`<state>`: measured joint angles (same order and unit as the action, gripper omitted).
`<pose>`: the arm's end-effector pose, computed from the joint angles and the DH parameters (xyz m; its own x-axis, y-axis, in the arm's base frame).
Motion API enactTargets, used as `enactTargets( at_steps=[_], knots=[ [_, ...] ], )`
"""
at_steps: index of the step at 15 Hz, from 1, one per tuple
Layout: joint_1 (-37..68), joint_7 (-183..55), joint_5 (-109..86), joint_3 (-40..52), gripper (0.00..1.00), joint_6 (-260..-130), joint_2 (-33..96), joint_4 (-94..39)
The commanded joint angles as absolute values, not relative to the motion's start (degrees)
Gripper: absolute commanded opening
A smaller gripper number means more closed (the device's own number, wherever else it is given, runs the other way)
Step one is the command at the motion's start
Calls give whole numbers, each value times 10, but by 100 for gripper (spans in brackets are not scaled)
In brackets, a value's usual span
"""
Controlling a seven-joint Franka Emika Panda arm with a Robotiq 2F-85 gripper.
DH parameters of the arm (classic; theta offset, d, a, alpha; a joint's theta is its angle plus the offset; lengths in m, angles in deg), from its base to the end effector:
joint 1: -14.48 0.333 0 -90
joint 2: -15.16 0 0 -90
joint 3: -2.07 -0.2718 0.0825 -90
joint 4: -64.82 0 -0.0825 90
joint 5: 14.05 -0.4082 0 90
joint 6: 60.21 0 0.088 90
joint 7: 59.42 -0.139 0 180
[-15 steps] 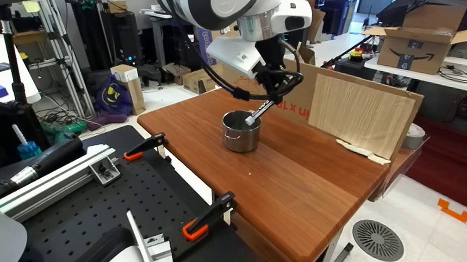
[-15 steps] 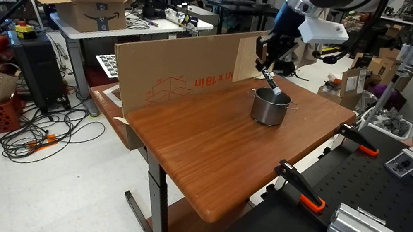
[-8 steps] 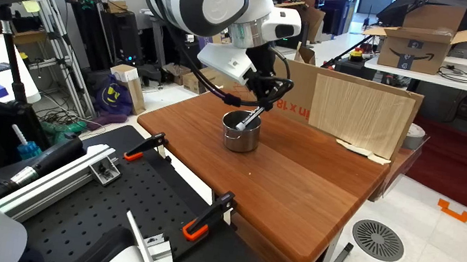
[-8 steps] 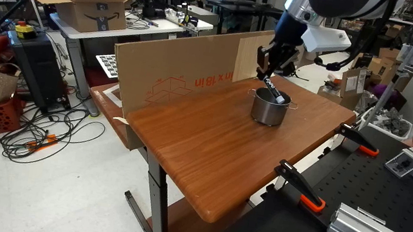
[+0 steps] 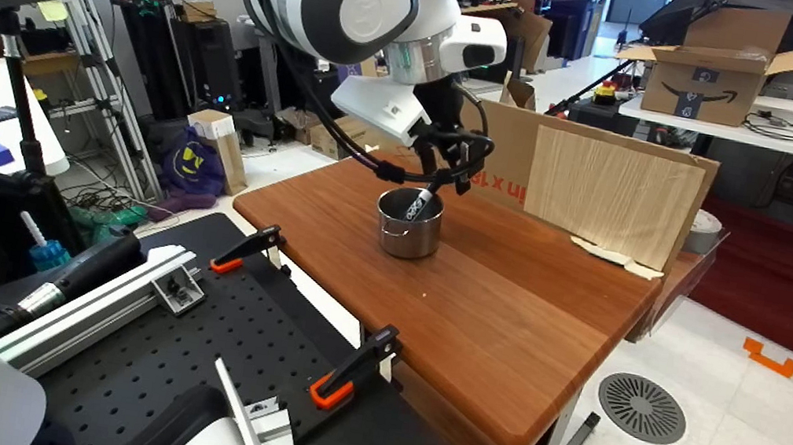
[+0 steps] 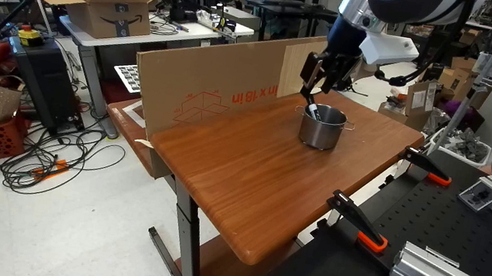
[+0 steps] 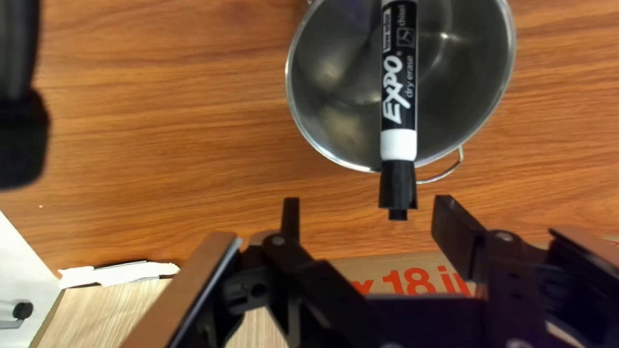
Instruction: Place the marker inside the silver pot
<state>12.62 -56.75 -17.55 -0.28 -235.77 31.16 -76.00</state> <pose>0.5186 0.0013 0.1254 0.9469 -0.0113 0.3213 -0.0051 -0.9998 -0.0204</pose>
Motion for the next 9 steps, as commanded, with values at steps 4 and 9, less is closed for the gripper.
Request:
enactTargets(
  at_steps=[4, 9],
  knots=[
    [125, -570, -170, -3, 100, -2334, 285, -767],
    [128, -570, -173, 1, 100, -2320, 274, -767]
  ],
)
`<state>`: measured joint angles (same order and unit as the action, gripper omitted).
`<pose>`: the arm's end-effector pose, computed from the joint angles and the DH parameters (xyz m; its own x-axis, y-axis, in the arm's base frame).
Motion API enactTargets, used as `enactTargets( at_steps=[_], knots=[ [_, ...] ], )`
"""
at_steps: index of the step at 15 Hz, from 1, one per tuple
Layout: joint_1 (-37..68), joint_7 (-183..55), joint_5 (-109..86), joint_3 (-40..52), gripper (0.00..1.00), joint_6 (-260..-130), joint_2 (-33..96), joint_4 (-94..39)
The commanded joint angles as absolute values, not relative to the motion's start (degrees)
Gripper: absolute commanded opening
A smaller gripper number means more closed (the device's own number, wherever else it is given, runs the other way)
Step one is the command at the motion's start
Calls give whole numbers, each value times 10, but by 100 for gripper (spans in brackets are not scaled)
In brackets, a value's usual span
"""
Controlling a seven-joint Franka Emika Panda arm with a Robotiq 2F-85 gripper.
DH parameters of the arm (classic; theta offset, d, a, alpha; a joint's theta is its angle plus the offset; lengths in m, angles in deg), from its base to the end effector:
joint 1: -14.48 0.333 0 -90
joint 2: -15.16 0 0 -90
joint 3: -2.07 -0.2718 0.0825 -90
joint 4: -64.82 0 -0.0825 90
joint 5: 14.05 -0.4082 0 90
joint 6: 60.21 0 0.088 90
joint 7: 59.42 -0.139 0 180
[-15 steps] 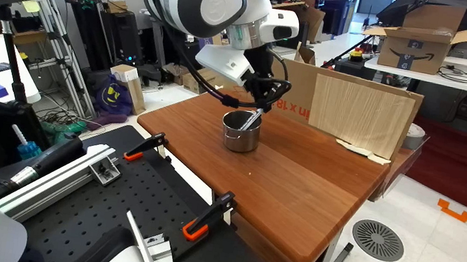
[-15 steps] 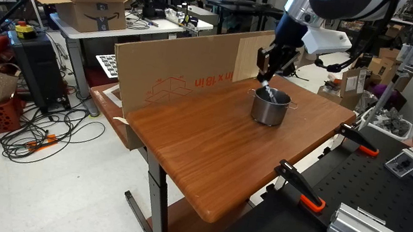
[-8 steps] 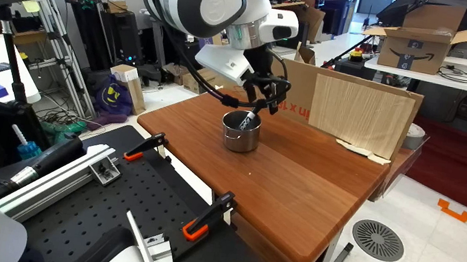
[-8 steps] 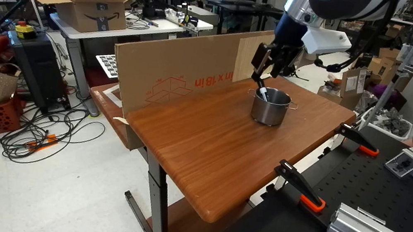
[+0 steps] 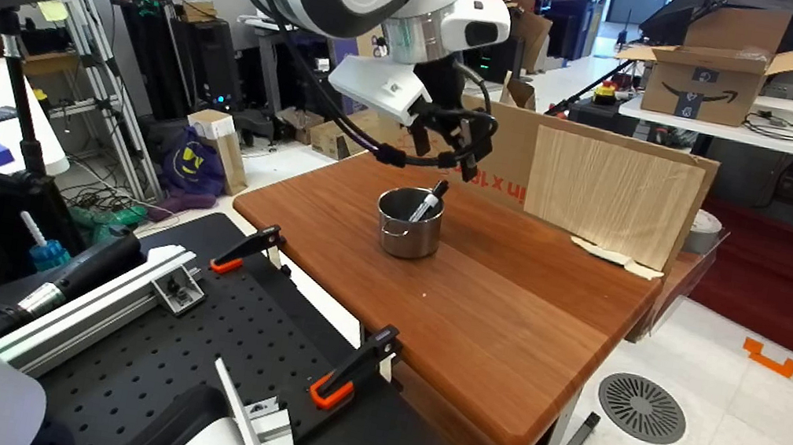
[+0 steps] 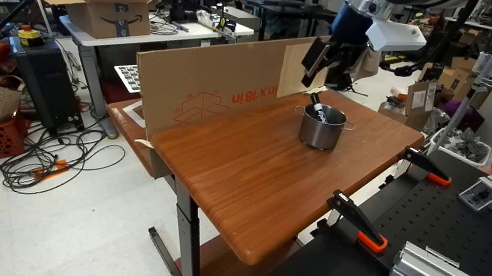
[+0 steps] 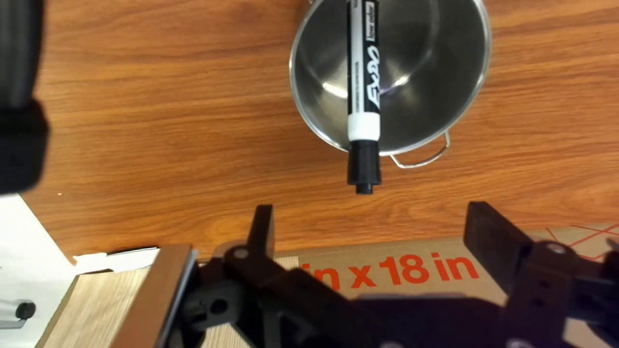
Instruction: Place the marker inside the silver pot
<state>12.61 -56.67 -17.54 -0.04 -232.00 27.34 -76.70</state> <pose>0.5195 -0.0009 0.1471 0.9505 -0.0115 0.3107 -0.0056 -0.9998 -0.0198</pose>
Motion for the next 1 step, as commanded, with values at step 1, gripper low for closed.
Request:
enactTargets(
  at_steps=[1],
  knots=[
    [128, -570, -173, 1, 100, -2317, 269, -770]
  ],
)
